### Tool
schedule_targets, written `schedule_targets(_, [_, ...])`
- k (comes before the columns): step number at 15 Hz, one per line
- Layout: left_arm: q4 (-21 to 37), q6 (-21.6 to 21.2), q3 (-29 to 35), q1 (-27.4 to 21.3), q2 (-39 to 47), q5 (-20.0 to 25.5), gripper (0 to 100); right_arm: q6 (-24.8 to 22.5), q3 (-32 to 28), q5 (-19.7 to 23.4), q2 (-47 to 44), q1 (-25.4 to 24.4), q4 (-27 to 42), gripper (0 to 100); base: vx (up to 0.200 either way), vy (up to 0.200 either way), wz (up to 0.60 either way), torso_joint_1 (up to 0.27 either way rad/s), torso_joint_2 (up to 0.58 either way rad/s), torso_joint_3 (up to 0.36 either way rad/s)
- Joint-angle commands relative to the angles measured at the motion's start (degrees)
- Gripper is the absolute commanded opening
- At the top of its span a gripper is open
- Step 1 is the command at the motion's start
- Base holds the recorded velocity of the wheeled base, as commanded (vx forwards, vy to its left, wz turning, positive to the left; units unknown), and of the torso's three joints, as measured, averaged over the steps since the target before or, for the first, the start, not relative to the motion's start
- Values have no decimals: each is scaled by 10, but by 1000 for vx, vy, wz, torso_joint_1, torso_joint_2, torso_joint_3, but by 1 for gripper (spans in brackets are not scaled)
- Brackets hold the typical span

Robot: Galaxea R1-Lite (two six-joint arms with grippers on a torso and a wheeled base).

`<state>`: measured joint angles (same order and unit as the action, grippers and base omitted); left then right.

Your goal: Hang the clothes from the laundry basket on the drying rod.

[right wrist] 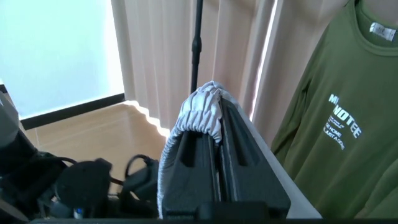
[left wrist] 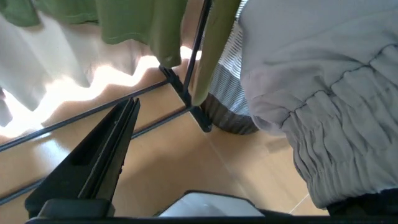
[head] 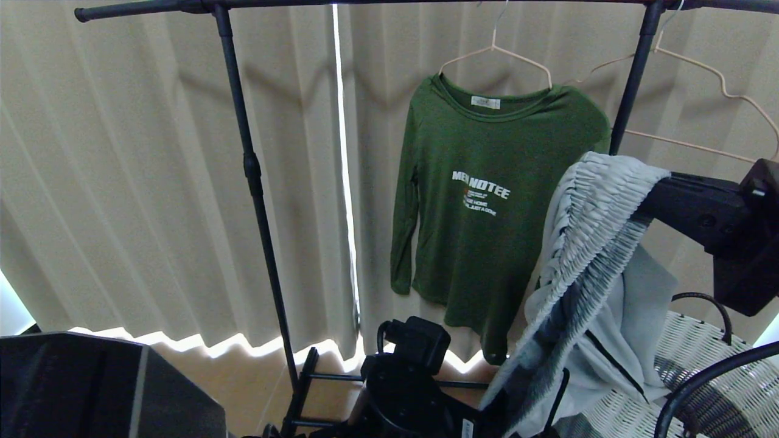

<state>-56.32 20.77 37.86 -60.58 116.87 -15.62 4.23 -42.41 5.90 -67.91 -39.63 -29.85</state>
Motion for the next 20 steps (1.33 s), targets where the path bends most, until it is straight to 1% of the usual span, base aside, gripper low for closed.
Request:
schedule_targets(1, [-5, 0, -31, 0, -38, 1, 0, 0, 0, 0, -4, 0, -1, 0, 0, 0, 0, 0, 0, 0])
schedule_targets(4, [-21, -11, -49, 0, -45, 0, 0, 0, 0, 0, -5, 0, 0, 0, 0, 0, 0, 0, 0, 0])
schedule_targets(5, [-37, -16, -60, 0, -45, -2, 0, 0, 2, 0, -6, 0, 0, 0, 0, 0, 0, 0, 0, 0])
schedule_targets(6, [-66, -33, -87, -1, -47, -4, 0, 0, 5, -1, -14, 3, 0, 0, 0, 0, 0, 0, 0, 0])
schedule_targets(7, [-107, -69, -131, 1, -52, -9, 0, 0, 5, -1, -22, 4, 0, 0, 0, 0, 0, 0, 0, 0])
schedule_targets(8, [-147, -93, -161, 2, -58, -13, 0, 0, 7, -2, -29, 7, 0, 0, 0, 0, 0, 0, 0, 0])
schedule_targets(9, [-227, -130, -205, 20, -83, -11, 0, 0, 7, -2, -44, 16, 0, 0, 0, 0, 0, 0, 0, 0])
schedule_targets(10, [-234, -155, -213, 44, -115, -9, 0, -1, 7, -3, -51, 17, 0, 0, 0, 0, 0, 0, 0, 0])
schedule_targets(11, [-210, -197, -201, 100, -179, -2, 0, -1, 7, -4, -60, 18, 0, 0, 0, 0, 0, 0, 0, 0])
schedule_targets(12, [-175, -215, -184, 131, -214, 5, 0, -2, 8, -4, -64, 24, 0, 0, 0, 0, 0, 0, 0, 0])
schedule_targets(13, [-70, -222, -138, 184, -287, 28, 0, -2, 5, -4, -66, 25, -1, 0, 0, 0, 0, 0, 0, 0])
schedule_targets(14, [14, -221, -104, 206, -336, 51, 0, -2, 3, -4, -66, 25, -1, 0, 0, 0, 0, 0, 0, 0])
schedule_targets(15, [123, -217, -60, 228, -394, 88, 0, -3, 4, -4, -65, 25, -1, 0, 0, 0, 0, 0, 0, 0])
schedule_targets(17, [293, -209, 15, 259, -477, 166, 0, -3, 1, -4, -64, 39, -1, 0, 0, 0, 0, 0, 0, 0])
schedule_targets(18, [298, -210, 19, 259, -480, 169, 0, -3, 0, -4, -64, 39, -1, 0, 0, 0, 0, 0, 0, 0])
schedule_targets(19, [406, -210, 92, 285, -511, 226, 0, -3, -11, -4, -65, 55, -17, 0, 0, 0, 0, 0, 0, 0])
schedule_targets(20, [425, -210, 124, 292, -510, 235, 0, -3, -18, -3, -68, 69, -35, 0, 0, 0, 0, 0, 0, 0])
